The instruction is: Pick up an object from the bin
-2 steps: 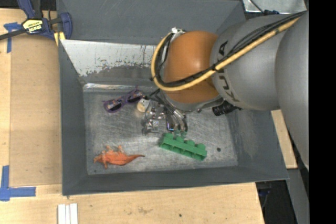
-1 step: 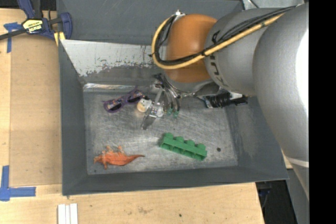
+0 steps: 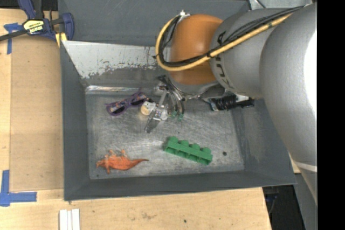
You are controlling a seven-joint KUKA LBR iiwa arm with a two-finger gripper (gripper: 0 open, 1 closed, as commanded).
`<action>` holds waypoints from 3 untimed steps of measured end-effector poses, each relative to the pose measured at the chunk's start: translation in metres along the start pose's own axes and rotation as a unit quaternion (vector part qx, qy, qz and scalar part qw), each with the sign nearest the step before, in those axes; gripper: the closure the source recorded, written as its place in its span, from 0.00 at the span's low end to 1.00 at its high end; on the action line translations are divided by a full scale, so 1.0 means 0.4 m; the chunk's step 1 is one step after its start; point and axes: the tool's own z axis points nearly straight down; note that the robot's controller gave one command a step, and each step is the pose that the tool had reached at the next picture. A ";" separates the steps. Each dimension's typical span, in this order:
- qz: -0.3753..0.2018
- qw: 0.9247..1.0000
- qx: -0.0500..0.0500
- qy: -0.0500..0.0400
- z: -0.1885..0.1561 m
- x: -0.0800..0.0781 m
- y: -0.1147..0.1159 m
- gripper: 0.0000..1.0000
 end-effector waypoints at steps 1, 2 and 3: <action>0.092 0.996 -0.004 -0.003 0.136 0.054 -0.101 1.00; 0.092 0.996 -0.004 -0.003 0.136 0.054 -0.101 1.00; 0.097 0.995 0.002 0.004 0.048 0.088 -0.118 1.00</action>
Offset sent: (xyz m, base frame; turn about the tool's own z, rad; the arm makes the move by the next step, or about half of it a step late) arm 0.0000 0.0000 0.0000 0.0000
